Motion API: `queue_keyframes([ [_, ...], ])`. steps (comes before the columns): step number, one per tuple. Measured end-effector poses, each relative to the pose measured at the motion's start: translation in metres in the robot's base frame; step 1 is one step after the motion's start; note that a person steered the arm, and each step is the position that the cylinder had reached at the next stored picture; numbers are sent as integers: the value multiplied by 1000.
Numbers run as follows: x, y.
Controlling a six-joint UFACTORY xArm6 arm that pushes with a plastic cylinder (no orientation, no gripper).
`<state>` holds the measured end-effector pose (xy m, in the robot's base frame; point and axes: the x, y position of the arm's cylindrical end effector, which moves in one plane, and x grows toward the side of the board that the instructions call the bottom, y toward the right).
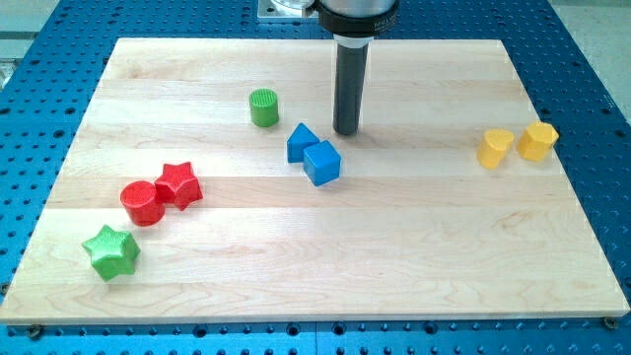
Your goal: Place your hand above the blue triangle
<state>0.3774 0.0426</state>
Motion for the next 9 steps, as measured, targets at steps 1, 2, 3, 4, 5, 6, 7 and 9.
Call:
queue_keyframes([
  [1,0,-1],
  [2,0,-5],
  [3,0,-5],
  [4,-2,-7],
  [5,-2,-7],
  [6,-2,-8],
  [7,-2,-9],
  [9,-2,-45],
])
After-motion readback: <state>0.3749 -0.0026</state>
